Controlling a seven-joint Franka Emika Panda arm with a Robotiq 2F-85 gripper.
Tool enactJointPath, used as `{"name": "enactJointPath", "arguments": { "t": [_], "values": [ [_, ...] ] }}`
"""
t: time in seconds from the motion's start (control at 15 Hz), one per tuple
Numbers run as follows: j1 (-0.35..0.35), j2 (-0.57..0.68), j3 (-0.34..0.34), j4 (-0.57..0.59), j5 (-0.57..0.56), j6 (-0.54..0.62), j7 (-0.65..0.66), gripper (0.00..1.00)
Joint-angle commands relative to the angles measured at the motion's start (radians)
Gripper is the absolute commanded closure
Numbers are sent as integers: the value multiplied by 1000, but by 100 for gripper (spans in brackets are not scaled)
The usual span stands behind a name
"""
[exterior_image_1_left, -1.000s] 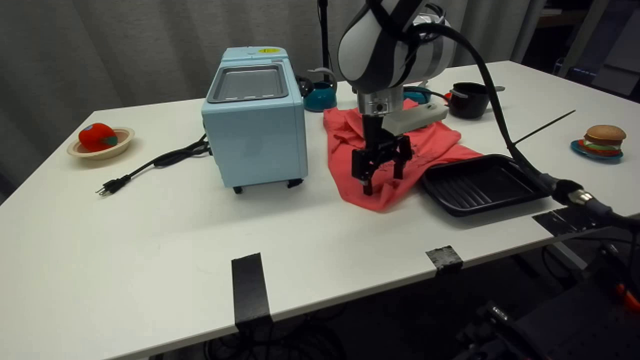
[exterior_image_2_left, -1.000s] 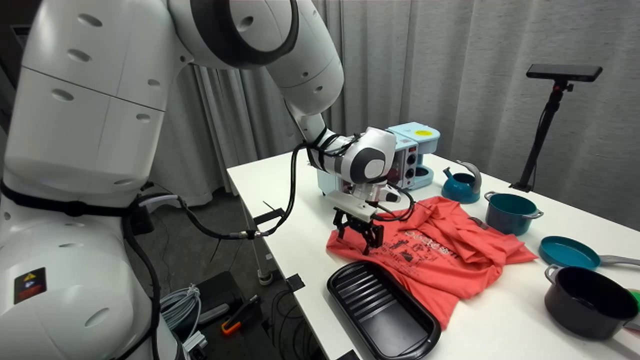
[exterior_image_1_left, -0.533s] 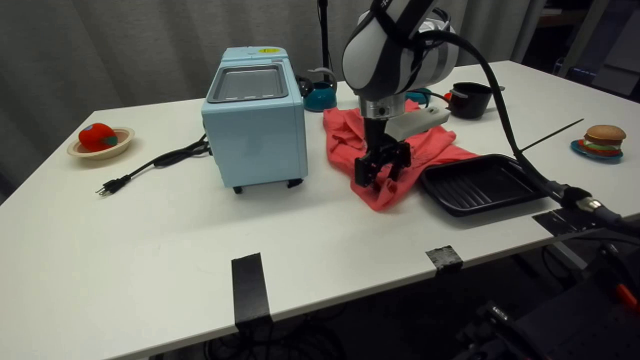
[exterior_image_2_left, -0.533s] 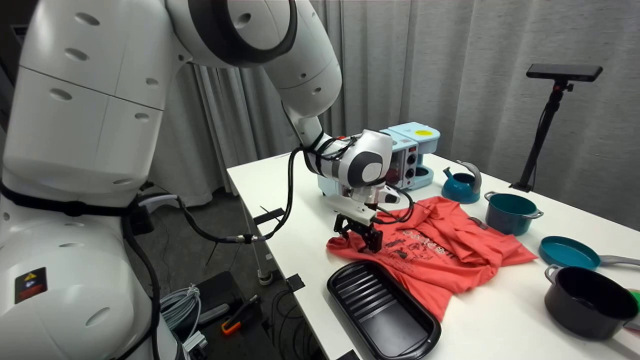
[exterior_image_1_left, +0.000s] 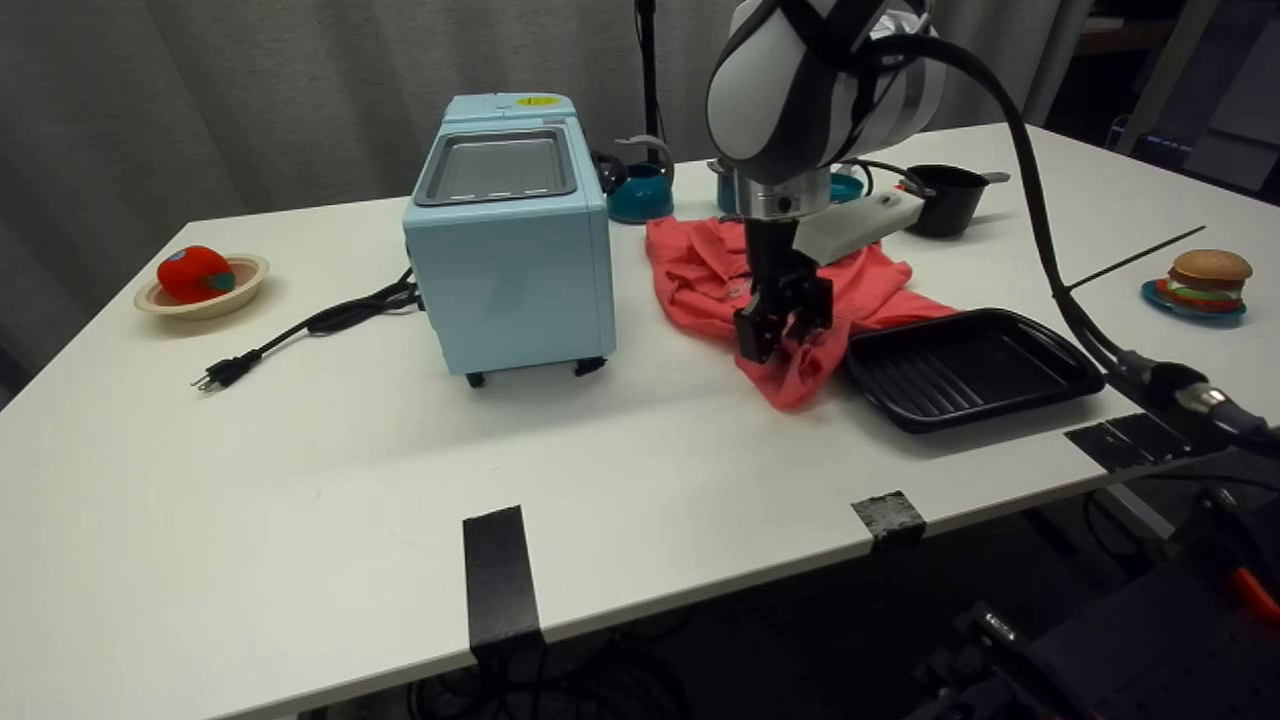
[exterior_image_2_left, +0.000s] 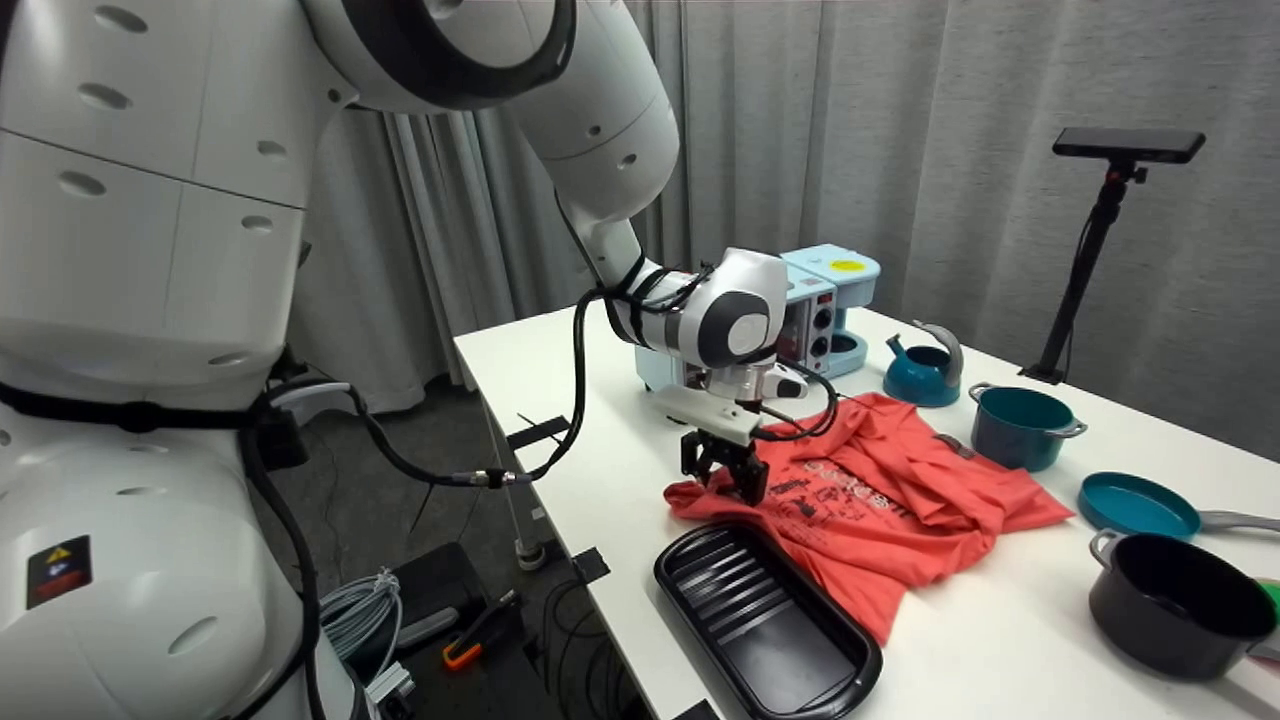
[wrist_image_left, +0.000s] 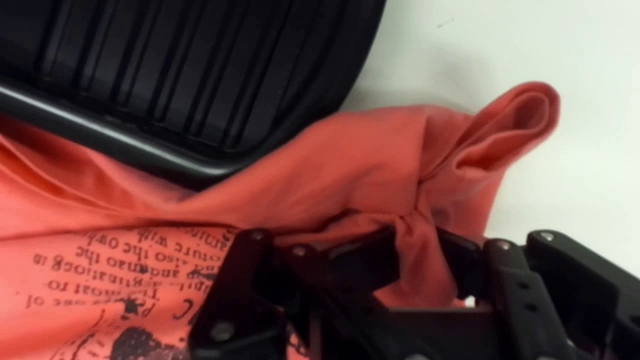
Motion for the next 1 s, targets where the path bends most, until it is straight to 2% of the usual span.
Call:
{"name": "enactJointPath", "arguments": {
  "t": [0.0, 0.27, 0.67, 0.93],
  "values": [
    [-17, -74, -2, -22, -30, -38, -38, 100],
    [-4, -91, -24, 31, -86, -13, -13, 100],
    [14, -59, -45, 131, -152, 244, 95, 100],
    [47, -36, -78, 208, -182, 365, 160, 100]
  ]
}}
